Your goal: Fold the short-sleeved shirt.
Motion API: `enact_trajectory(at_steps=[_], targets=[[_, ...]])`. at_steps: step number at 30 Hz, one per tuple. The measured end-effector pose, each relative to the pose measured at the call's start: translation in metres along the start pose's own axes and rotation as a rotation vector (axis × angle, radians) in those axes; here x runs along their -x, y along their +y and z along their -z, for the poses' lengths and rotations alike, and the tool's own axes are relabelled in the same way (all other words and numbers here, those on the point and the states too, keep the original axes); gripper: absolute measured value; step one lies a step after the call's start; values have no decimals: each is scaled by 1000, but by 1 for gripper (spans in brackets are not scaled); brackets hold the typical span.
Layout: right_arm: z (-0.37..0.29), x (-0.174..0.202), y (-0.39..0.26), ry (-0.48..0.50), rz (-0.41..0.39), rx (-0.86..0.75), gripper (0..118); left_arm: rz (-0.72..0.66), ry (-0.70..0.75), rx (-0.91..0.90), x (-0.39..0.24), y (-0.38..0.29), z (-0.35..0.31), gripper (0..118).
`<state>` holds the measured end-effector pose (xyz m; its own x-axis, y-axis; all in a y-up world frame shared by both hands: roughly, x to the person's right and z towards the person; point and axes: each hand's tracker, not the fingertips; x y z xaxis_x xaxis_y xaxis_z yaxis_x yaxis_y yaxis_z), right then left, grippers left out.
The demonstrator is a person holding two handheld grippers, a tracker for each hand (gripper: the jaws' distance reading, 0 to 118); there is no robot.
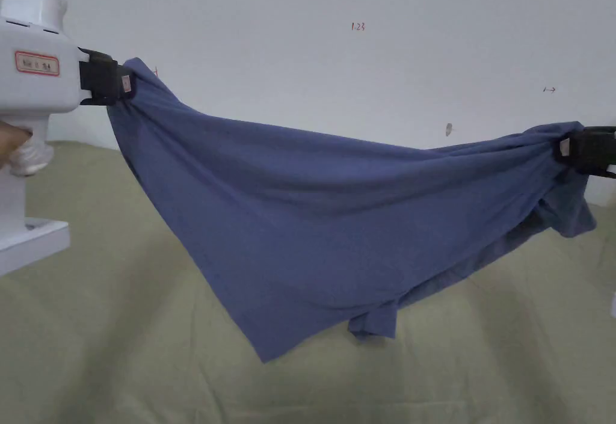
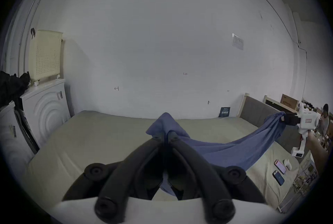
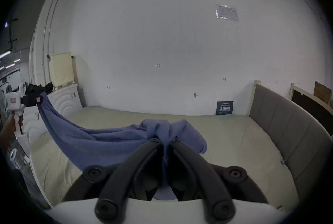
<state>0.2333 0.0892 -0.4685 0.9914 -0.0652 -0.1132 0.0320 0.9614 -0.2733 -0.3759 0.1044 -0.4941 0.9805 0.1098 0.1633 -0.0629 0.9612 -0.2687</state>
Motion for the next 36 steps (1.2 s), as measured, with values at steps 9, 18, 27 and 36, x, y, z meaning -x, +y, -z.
enact_trajectory(at_steps=[9, 18, 27, 36], targets=[[23, -26, -18, 17, 102, -3, 4, -141, 7, 18, 13, -27, 19, 3], [23, -32, -61, 25, 116, 43, 4, -181, -5, 82, 14, -72, 27, 3], [-39, -30, -140, 49, 119, 107, 4, -187, -40, 139, 5, -159, -35, 3], [-115, -13, -243, 40, 126, 282, 4, -367, -4, 263, 4, -276, -118, 3]])
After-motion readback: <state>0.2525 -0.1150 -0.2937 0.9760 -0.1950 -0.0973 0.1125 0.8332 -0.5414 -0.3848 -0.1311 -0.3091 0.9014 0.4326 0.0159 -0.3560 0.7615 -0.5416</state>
